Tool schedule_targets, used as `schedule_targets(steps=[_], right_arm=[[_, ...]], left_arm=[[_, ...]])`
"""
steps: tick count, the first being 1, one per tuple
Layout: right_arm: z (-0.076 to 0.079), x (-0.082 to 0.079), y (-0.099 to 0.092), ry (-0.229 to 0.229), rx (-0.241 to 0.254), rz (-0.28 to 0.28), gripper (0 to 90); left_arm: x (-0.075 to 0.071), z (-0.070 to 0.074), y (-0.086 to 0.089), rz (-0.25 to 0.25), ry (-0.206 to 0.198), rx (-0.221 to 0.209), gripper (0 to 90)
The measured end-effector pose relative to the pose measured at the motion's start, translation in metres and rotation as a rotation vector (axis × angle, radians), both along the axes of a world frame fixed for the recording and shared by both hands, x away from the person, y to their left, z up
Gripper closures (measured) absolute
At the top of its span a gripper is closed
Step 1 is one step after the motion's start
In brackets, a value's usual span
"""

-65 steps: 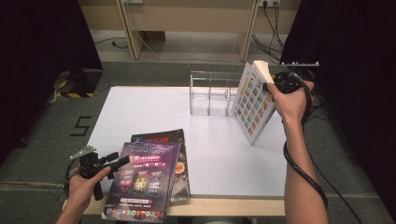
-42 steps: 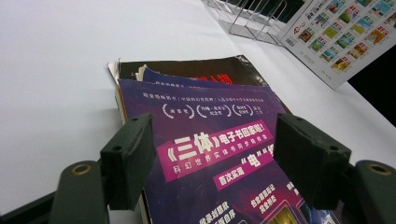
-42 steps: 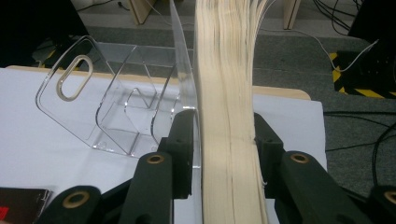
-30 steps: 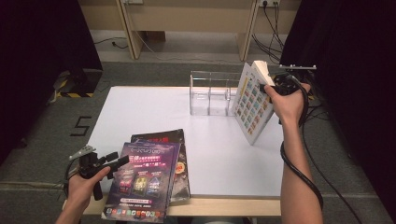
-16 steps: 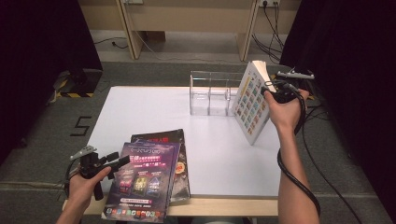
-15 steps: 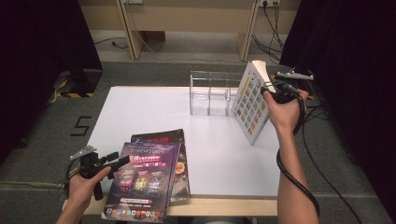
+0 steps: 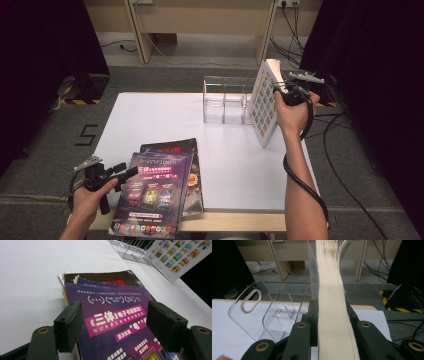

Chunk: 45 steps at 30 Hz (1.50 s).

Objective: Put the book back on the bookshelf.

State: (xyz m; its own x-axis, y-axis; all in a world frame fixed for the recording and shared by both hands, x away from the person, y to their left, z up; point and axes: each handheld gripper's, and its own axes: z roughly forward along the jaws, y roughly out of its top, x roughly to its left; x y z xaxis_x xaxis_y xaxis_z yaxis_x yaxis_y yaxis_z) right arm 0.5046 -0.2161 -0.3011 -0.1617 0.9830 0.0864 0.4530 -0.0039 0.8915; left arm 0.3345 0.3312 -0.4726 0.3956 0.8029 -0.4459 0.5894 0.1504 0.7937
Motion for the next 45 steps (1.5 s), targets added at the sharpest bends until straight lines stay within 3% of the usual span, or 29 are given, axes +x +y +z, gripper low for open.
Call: schedule_targets(steps=[5, 9, 14, 15, 19, 25, 33, 45], right_arm=[[-0.004, -0.001, -0.003, -0.033, 0.026, 0.004, 72.5], [-0.010, -0.014, -0.009, -0.086, 0.066, 0.024, 60.0], [-0.019, -0.027, -0.013, -0.132, 0.087, 0.040, 53.9], [-0.027, -0.031, -0.014, -0.141, 0.097, 0.055, 52.9], [-0.041, -0.036, -0.015, -0.137, 0.110, 0.051, 53.6], [-0.058, -0.037, -0.012, -0.191, 0.093, -0.015, 62.1], [-0.059, -0.032, -0.005, -0.241, 0.087, -0.065, 73.4], [-0.053, -0.024, 0.006, -0.248, 0.050, -0.061, 74.2]], left_arm=[[0.000, -0.001, 0.000, -0.002, 0.001, 0.002, 28.5], [-0.001, -0.001, -0.003, -0.006, 0.001, 0.002, 28.5], [-0.001, 0.000, -0.004, -0.009, 0.000, 0.004, 28.5], [-0.001, 0.000, -0.004, -0.009, -0.001, 0.004, 28.5], [-0.001, 0.000, -0.005, -0.012, -0.004, 0.006, 28.5], [-0.001, 0.000, -0.003, -0.008, -0.003, 0.003, 28.5], [-0.002, -0.001, -0.001, -0.003, -0.003, 0.004, 28.5], [-0.001, 0.000, 0.001, 0.004, -0.008, 0.001, 28.7]])
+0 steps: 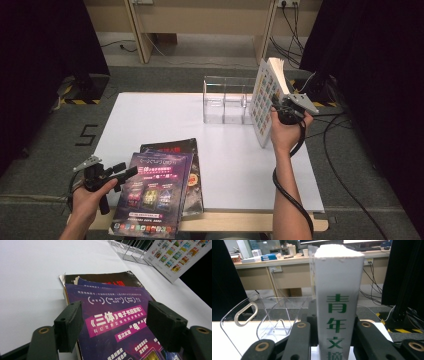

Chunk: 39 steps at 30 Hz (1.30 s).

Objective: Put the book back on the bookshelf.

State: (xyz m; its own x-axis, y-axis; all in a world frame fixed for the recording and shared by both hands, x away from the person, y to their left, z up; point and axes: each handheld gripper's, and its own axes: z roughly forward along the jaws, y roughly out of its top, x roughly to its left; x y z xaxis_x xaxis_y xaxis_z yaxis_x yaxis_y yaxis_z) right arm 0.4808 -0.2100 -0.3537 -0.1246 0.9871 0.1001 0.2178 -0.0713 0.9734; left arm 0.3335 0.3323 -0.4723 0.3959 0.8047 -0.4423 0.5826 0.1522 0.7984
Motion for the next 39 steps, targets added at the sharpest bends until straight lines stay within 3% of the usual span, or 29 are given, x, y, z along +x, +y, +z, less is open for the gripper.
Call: schedule_targets(steps=[7, 13, 24, 30, 39], right_arm=[[0.009, 0.012, 0.008, -0.004, -0.024, 0.009, 74.3], [0.013, 0.021, 0.010, -0.013, -0.004, -0.005, 74.3], [0.025, 0.043, 0.010, -0.023, -0.013, -0.027, 74.3], [0.017, 0.052, 0.012, -0.010, -0.007, -0.041, 74.2], [0.005, 0.043, 0.010, -0.029, -0.017, -0.053, 73.8]], left_arm=[[0.000, -0.001, 0.001, 0.004, 0.003, -0.002, 28.8], [0.000, -0.001, 0.001, 0.006, 0.003, -0.003, 28.8], [0.001, -0.002, 0.001, 0.007, 0.004, -0.003, 28.8], [0.000, -0.001, 0.002, 0.007, 0.003, -0.003, 28.9], [0.000, -0.002, 0.001, 0.003, 0.005, 0.000, 28.8]])
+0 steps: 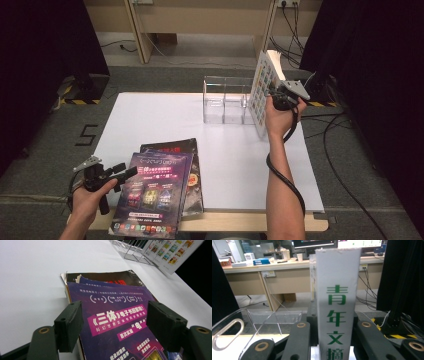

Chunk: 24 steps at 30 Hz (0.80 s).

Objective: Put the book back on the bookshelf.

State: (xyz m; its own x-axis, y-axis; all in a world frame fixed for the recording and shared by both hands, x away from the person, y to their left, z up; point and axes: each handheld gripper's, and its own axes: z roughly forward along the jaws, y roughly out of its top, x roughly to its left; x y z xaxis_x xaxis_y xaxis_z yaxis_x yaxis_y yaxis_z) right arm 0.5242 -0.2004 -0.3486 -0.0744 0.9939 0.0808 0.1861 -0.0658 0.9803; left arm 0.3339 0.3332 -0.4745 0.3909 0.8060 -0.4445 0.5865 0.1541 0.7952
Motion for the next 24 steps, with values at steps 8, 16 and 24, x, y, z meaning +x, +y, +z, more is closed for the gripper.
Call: schedule_targets(steps=[8, 16, 24], right_arm=[[-0.008, -0.015, -0.005, 0.027, -0.009, 0.020, 71.6], [-0.005, -0.015, -0.009, 0.076, -0.015, 0.058, 62.1], [-0.013, -0.007, -0.007, 0.104, -0.006, 0.058, 60.3]], left_arm=[[-0.001, 0.000, -0.003, -0.008, -0.002, 0.003, 28.8], [-0.001, 0.002, -0.002, -0.006, -0.006, 0.002, 28.8], [-0.001, 0.001, 0.000, -0.001, -0.005, 0.003, 28.8]])
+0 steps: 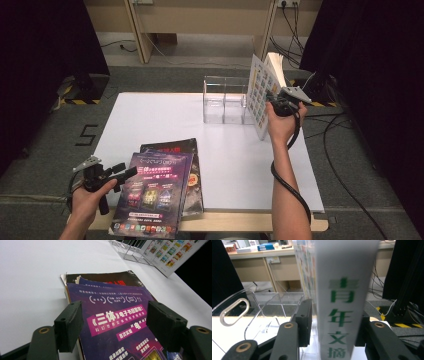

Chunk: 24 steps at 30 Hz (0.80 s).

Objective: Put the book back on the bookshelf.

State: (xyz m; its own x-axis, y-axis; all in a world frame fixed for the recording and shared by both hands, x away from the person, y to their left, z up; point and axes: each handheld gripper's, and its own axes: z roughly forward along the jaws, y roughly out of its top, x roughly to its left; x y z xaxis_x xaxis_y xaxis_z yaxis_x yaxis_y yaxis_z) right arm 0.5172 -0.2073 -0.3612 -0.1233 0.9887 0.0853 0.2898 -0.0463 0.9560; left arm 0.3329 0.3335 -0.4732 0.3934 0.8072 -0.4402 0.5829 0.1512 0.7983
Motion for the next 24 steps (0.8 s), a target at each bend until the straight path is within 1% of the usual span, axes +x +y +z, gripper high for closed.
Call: schedule_targets(steps=[3, 5, 6, 8, 13, 16, 19, 21, 24], right_arm=[[-0.001, 0.004, 0.001, 0.012, -0.003, 0.000, 63.5], [0.000, 0.007, 0.002, 0.026, -0.007, -0.010, 72.8], [0.001, 0.008, 0.002, 0.032, -0.009, -0.018, 73.6], [0.002, 0.008, 0.003, 0.039, -0.001, -0.033, 74.0], [0.002, 0.008, 0.007, 0.027, -0.008, -0.044, 74.2], [0.006, 0.012, 0.008, 0.024, -0.016, -0.039, 74.3], [0.010, 0.015, 0.010, 0.016, -0.014, -0.035, 74.3], [0.014, 0.016, 0.011, -0.005, -0.012, -0.033, 74.3], [0.019, 0.020, 0.011, -0.024, -0.009, -0.035, 74.3]], left_arm=[[0.000, -0.001, 0.000, 0.000, 0.001, -0.001, 28.8], [0.000, -0.001, 0.000, 0.000, 0.001, 0.000, 28.9], [0.001, -0.001, 0.000, 0.000, 0.002, 0.000, 28.9], [0.001, -0.001, 0.000, -0.001, 0.002, 0.002, 28.9], [0.001, 0.000, 0.000, -0.001, 0.000, 0.000, 28.9], [0.001, -0.001, 0.001, 0.002, 0.001, -0.001, 28.8], [0.002, -0.001, 0.001, 0.002, 0.003, -0.001, 28.9], [0.002, -0.002, 0.001, 0.002, 0.005, -0.003, 28.9], [0.002, -0.002, 0.001, 0.001, 0.006, -0.003, 28.9]])
